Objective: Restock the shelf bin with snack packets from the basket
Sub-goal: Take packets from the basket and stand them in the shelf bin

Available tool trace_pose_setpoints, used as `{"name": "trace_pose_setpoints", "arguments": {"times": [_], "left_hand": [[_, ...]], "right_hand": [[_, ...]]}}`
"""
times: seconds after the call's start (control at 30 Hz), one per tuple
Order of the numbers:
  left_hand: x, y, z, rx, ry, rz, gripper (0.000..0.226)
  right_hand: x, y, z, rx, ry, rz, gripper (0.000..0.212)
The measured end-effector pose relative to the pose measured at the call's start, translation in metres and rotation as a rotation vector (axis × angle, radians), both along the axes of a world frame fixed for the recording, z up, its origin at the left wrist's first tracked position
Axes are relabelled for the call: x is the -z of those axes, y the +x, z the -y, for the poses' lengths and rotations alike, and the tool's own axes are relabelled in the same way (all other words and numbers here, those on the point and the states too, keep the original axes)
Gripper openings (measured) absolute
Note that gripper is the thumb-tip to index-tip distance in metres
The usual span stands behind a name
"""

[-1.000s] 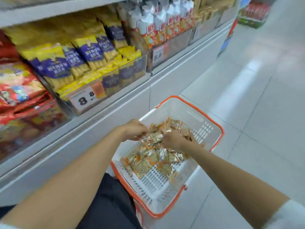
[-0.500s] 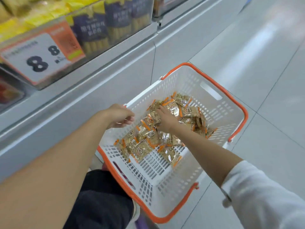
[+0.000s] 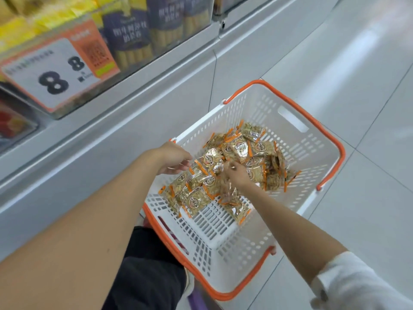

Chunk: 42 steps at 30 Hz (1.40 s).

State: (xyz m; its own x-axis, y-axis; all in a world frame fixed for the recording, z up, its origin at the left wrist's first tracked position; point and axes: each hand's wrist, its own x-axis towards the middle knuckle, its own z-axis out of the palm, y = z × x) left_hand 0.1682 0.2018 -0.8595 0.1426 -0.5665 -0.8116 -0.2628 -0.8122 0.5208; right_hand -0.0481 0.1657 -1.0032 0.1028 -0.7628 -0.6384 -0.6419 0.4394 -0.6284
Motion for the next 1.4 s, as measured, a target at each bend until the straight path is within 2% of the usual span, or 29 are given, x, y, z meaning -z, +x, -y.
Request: {"name": "trace_pose_setpoints", "arguments": {"times": [0.03, 0.1, 0.17, 0.27, 0.33, 0.47, 0.6, 0.7, 0.8, 0.93, 1.07, 1.17, 1.27, 1.4], "left_hand": [[-0.003, -0.002, 0.0, 0.009, -0.012, -0.001, 0.021], [-0.012, -0.008, -0.002, 0.024, -0.033, -0.014, 0.024], [-0.022, -0.013, -0.006, 0.035, -0.052, -0.05, 0.031], [-0.047, -0.021, -0.015, 0.079, -0.066, -0.161, 0.04], [-0.063, -0.026, -0.021, 0.098, -0.092, -0.244, 0.047], [-0.091, -0.029, -0.037, -0.06, -0.211, -0.405, 0.043], [-0.124, -0.025, -0.055, -0.191, -0.394, -0.374, 0.029], [-0.156, -0.013, -0.062, -0.359, -0.563, -0.303, 0.013], [-0.185, 0.015, -0.073, -0.491, -0.668, -0.267, 0.01], [-0.222, 0.04, -0.093, -0.445, -0.701, -0.272, 0.01], [-0.266, 0.033, -0.1, -0.286, -0.706, -0.372, 0.035], [-0.291, 0.022, -0.107, -0.237, -0.756, -0.421, 0.042], [-0.305, 0.019, -0.118, -0.253, -0.803, -0.432, 0.037], [-0.317, 0.02, -0.132, -0.309, -0.906, -0.306, 0.028]], "right_hand": [[-0.022, -0.002, 0.001, 0.15, 0.124, 0.232, 0.032], [-0.069, -0.007, -0.001, 0.252, 0.278, 0.577, 0.012], [-0.106, -0.009, -0.004, 0.21, 0.294, 0.742, 0.011], [-0.143, -0.003, -0.008, 0.147, 0.23, 0.847, 0.014], [-0.165, 0.008, -0.009, 0.132, 0.18, 0.872, 0.017], [-0.213, 0.025, -0.013, 0.023, 0.083, 0.859, 0.036], [-0.271, 0.029, -0.013, -0.162, -0.057, 0.801, 0.025], [-0.312, 0.029, -0.007, -0.153, -0.12, 0.86, 0.028], [-0.348, 0.025, -0.005, -0.102, -0.211, 0.883, 0.021], [-0.391, 0.018, -0.006, -0.121, -0.316, 0.871, 0.02], [-0.427, 0.038, -0.023, -0.19, -0.412, 0.827, 0.012], [-0.45, 0.048, -0.036, -0.181, -0.524, 0.808, 0.007], [-0.467, 0.049, -0.044, -0.235, -0.616, 0.781, 0.008], [-0.489, 0.056, -0.061, -0.289, -0.623, 0.775, 0.014]]}}
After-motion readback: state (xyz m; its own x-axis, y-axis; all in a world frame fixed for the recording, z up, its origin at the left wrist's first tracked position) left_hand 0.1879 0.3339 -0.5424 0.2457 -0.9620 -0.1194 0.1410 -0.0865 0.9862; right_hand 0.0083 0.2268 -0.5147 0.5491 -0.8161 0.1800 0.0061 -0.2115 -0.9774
